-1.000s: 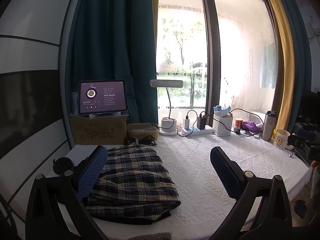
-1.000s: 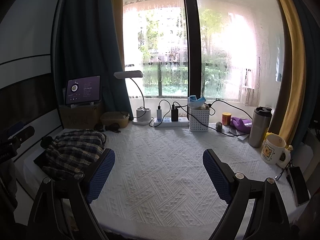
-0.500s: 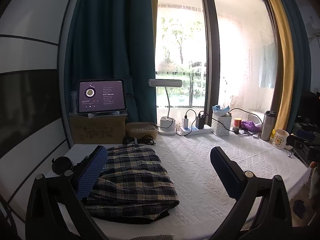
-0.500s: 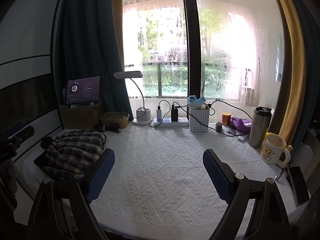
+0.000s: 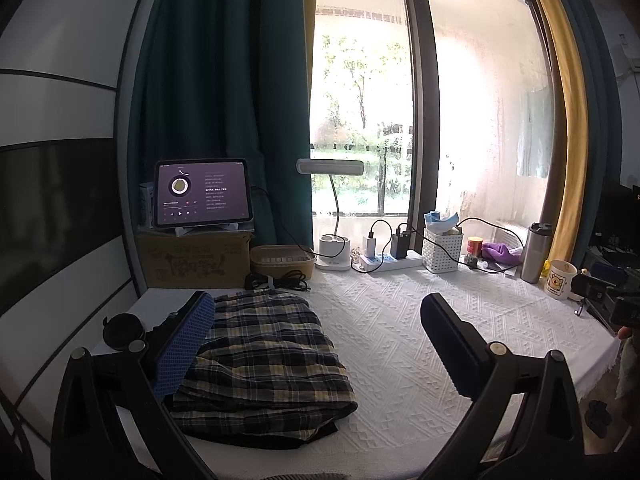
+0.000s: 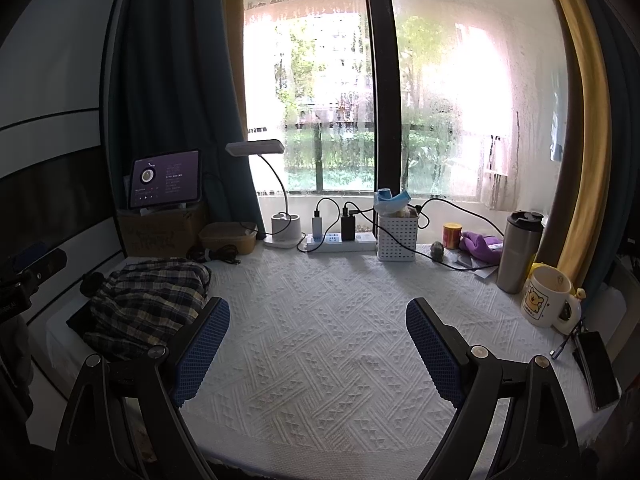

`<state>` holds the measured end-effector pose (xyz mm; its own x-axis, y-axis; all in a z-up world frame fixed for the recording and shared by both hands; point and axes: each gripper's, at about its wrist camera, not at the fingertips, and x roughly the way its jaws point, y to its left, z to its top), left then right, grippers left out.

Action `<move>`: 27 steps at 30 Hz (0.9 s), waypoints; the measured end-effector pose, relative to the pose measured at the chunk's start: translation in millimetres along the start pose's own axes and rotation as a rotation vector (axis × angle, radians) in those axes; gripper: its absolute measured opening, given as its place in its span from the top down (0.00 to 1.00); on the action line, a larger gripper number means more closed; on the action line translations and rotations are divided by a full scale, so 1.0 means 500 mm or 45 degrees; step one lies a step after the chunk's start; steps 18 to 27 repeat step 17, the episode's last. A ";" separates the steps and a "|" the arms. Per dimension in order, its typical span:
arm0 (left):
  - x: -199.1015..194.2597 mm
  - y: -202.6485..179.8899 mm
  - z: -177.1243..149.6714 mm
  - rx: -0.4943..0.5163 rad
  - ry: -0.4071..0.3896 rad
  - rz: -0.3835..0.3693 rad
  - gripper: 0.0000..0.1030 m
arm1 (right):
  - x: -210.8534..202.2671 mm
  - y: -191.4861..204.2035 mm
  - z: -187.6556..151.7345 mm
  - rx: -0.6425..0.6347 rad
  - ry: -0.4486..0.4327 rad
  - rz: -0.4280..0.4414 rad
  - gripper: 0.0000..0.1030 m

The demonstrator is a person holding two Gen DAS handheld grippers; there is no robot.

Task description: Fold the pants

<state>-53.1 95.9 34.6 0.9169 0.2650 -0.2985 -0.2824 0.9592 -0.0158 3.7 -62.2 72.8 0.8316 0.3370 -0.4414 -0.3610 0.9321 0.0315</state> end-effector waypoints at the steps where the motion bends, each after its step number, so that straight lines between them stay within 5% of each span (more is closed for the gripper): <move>1: 0.000 0.000 0.000 0.000 0.001 0.000 0.01 | 0.001 0.000 0.000 0.000 0.000 0.000 0.12; 27: -0.011 0.002 0.005 -0.020 -0.042 -0.043 0.01 | 0.003 0.001 -0.002 0.001 0.007 -0.004 0.12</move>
